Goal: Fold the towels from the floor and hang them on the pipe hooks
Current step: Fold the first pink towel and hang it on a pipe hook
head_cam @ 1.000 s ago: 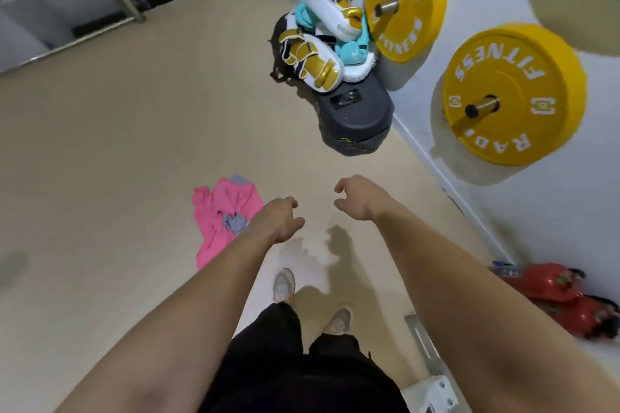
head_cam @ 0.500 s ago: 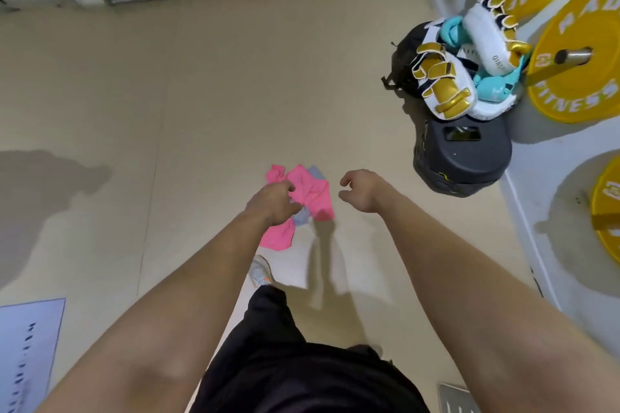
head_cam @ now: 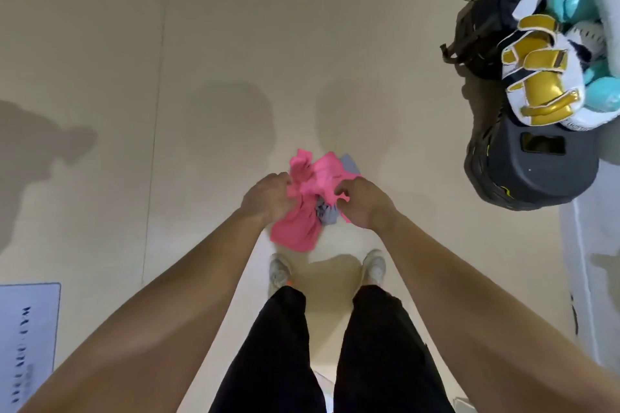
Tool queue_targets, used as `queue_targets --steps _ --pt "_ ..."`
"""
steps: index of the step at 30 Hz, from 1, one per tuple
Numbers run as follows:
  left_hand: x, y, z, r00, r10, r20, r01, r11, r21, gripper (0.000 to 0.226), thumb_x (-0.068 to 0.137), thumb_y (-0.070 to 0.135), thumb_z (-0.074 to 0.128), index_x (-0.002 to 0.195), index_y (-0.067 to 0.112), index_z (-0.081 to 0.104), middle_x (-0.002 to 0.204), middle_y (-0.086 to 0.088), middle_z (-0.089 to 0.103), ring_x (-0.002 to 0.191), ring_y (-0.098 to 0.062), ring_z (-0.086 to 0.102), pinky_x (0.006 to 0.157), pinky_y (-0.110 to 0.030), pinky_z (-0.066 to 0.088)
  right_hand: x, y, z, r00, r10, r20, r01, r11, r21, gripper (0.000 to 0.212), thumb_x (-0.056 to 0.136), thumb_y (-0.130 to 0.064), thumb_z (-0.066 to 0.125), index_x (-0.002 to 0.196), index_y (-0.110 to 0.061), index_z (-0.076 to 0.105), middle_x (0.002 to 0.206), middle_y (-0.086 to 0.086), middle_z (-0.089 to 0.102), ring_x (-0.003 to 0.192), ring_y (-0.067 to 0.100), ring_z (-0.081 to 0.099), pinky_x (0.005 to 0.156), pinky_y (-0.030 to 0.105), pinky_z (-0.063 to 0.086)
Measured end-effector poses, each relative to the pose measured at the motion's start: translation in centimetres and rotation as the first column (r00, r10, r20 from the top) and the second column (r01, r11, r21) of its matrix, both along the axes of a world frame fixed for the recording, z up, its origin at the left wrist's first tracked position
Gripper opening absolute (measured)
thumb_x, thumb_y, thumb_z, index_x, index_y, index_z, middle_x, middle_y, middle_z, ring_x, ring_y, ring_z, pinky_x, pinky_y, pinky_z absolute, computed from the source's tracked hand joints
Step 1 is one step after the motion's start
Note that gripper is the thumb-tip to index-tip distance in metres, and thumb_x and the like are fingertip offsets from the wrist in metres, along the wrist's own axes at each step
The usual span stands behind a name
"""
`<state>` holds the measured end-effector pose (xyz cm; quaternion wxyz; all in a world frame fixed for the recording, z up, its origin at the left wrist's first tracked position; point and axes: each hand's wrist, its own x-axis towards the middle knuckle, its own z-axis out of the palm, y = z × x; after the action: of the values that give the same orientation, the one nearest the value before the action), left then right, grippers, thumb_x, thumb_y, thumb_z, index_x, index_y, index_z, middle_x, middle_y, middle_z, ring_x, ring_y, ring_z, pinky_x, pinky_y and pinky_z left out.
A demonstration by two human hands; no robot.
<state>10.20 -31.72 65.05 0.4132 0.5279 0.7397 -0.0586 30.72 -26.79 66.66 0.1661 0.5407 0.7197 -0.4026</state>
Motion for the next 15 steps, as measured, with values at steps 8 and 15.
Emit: queue_targets --steps 8,15 --pt "0.4 3.9 -23.6 0.996 0.086 0.001 -0.086 0.996 -0.033 0.048 0.084 0.021 0.067 0.130 0.021 0.051 0.118 -0.003 0.057 0.106 -0.024 0.060 0.084 -0.038 0.052 1.0 4.6 -25.4 0.983 0.025 0.182 -0.006 0.995 -0.104 0.035 0.095 -0.024 0.050 0.129 -0.018 0.054 0.121 0.009 0.052 0.109 0.031 0.056 0.090 0.041 0.050" --pt "3.9 3.6 -47.1 0.999 0.054 -0.003 -0.054 0.994 -0.090 0.042 0.089 0.031 0.064 0.122 0.013 0.047 0.113 -0.006 0.053 0.103 -0.028 0.056 0.078 -0.038 0.047 2.6 5.5 -49.0 0.982 -0.031 0.187 0.058 0.988 -0.140 0.034 0.094 -0.025 0.054 0.128 -0.024 0.058 0.123 0.005 0.052 0.111 0.029 0.057 0.091 0.039 0.047"
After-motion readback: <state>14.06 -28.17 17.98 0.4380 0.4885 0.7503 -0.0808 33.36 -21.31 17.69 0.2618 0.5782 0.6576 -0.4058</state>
